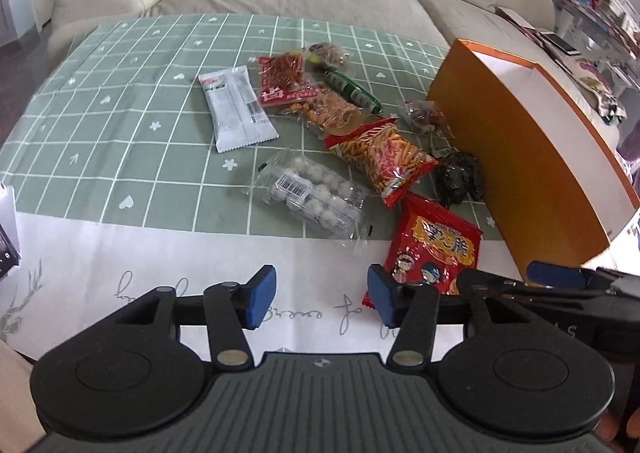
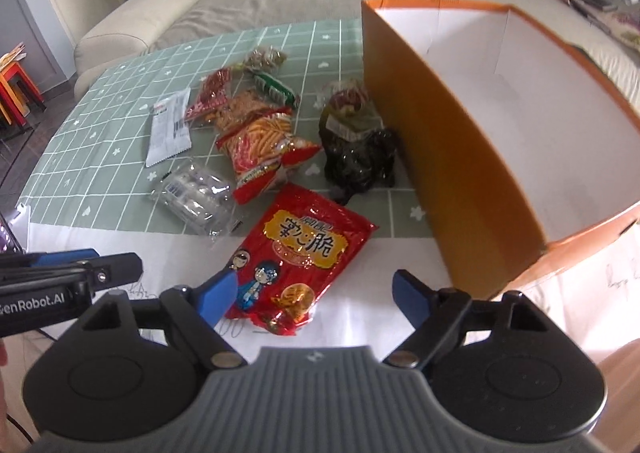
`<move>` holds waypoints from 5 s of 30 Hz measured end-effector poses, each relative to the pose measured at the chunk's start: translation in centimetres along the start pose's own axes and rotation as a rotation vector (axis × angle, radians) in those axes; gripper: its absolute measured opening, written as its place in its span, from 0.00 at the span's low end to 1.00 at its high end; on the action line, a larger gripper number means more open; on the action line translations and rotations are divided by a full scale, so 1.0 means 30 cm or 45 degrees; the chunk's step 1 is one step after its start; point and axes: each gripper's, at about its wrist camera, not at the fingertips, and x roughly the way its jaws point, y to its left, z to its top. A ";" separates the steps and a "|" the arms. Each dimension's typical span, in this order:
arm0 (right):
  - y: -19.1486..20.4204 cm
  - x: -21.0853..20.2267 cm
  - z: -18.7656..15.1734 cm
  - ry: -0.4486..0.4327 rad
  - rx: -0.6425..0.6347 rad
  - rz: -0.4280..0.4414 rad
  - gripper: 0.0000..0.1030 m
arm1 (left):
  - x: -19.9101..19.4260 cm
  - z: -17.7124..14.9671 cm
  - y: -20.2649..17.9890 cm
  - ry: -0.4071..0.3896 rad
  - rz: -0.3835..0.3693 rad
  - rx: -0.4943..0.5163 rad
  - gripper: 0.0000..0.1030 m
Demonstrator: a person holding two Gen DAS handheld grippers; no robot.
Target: Organize snacks
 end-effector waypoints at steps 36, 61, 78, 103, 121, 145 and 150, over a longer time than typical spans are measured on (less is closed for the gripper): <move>0.061 0.296 0.137 0.199 -0.001 -0.083 0.90 | 0.365 0.283 -0.011 0.269 0.249 -0.459 0.87; 0.070 0.228 0.081 0.133 -0.270 0.011 0.90 | 0.250 0.120 -0.005 0.315 0.200 0.428 0.90; 0.113 0.263 0.109 0.214 -0.371 0.019 0.68 | 0.278 0.169 0.034 0.421 0.163 0.224 0.65; 0.117 0.101 0.267 0.509 -0.793 0.138 0.67 | 0.149 0.230 -0.218 0.730 0.200 0.728 0.60; -0.130 -0.261 0.556 0.331 -0.859 -0.038 0.67 | -0.063 0.506 -0.650 0.524 0.137 1.138 0.60; -0.528 -0.052 0.539 0.432 -0.820 -0.191 0.66 | 0.282 0.520 -1.093 0.508 -0.077 1.346 0.60; -0.543 0.020 0.519 0.435 -0.862 -0.163 0.67 | 0.366 0.508 -1.077 0.551 -0.048 1.346 0.60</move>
